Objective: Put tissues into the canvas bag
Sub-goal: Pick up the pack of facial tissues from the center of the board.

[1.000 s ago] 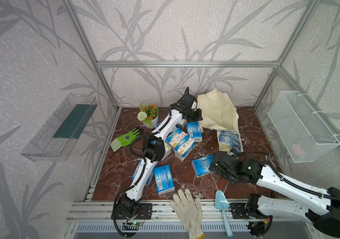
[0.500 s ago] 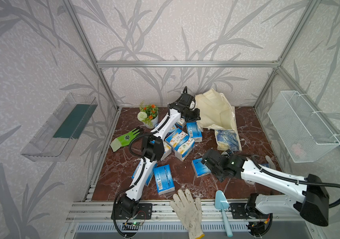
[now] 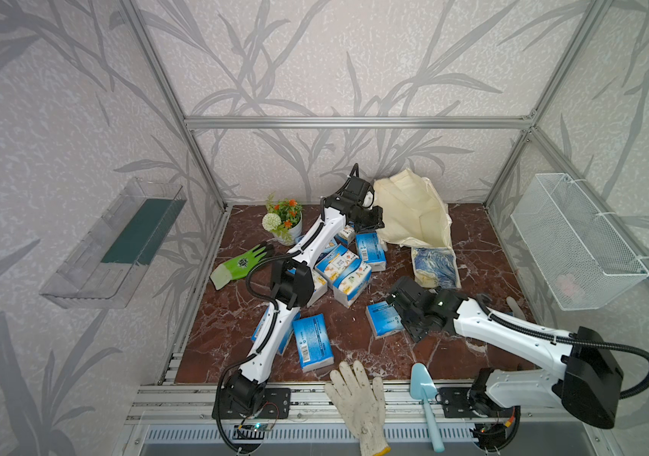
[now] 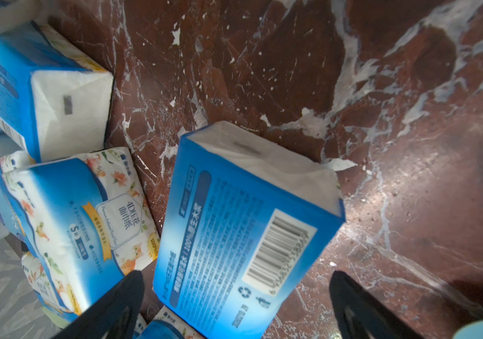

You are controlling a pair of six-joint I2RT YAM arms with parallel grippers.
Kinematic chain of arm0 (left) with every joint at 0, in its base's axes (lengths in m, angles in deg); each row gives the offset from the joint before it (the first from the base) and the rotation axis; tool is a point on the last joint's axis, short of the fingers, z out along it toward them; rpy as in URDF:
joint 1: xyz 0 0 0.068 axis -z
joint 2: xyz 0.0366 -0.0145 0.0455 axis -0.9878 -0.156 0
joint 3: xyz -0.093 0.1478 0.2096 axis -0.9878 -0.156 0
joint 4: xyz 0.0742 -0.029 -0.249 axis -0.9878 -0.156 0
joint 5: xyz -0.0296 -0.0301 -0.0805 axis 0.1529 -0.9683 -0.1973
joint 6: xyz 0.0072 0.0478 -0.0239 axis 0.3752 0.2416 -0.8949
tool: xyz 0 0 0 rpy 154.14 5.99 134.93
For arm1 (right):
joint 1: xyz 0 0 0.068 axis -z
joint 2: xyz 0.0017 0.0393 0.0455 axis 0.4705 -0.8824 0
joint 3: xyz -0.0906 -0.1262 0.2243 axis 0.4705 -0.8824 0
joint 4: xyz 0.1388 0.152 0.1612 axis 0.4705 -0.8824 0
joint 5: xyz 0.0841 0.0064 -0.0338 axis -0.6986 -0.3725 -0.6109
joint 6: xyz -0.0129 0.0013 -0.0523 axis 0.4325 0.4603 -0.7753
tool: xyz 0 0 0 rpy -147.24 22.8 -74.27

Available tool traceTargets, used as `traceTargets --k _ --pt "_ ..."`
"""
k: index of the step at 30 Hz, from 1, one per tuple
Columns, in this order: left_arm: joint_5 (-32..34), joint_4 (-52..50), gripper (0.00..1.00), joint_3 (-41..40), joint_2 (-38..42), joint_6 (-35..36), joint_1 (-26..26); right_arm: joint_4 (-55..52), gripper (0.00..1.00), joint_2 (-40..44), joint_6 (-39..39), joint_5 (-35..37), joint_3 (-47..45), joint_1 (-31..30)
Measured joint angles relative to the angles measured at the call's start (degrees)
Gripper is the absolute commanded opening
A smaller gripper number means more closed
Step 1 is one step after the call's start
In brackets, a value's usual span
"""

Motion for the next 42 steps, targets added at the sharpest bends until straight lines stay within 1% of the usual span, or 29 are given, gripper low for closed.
traceTargets --k 7,15,19,28,35,40,42 --pt "-0.2 0.0 0.0 0.0 0.0 0.0 0.0 0.2 0.99 -3.7 0.0 -2.0 0.0 2.5" --pt "-0.3 0.0 0.0 0.1 0.0 0.0 0.0 0.4 0.99 -4.0 0.2 -2.1 0.6 3.1" --pt "-0.3 0.0 0.0 0.1 0.0 0.0 0.0 1.1 0.99 -4.3 0.2 -2.4 0.9 4.4" --pt "-0.3 -0.1 0.0 0.7 0.0 0.0 0.0 1.6 0.99 -7.9 -0.2 -3.5 3.1 6.6" --pt "-0.5 -0.1 0.0 1.1 0.0 0.0 0.0 2.6 0.99 -11.4 -1.6 -4.6 3.4 7.8" --pt "-0.6 -0.1 0.0 1.1 0.0 0.0 0.0 3.1 1.0 -12.1 -3.7 -5.3 3.5 8.2" --pt "-0.7 -0.1 0.0 1.1 0.0 0.0 0.0 3.3 0.96 -12.1 -4.4 -5.5 3.4 8.2"
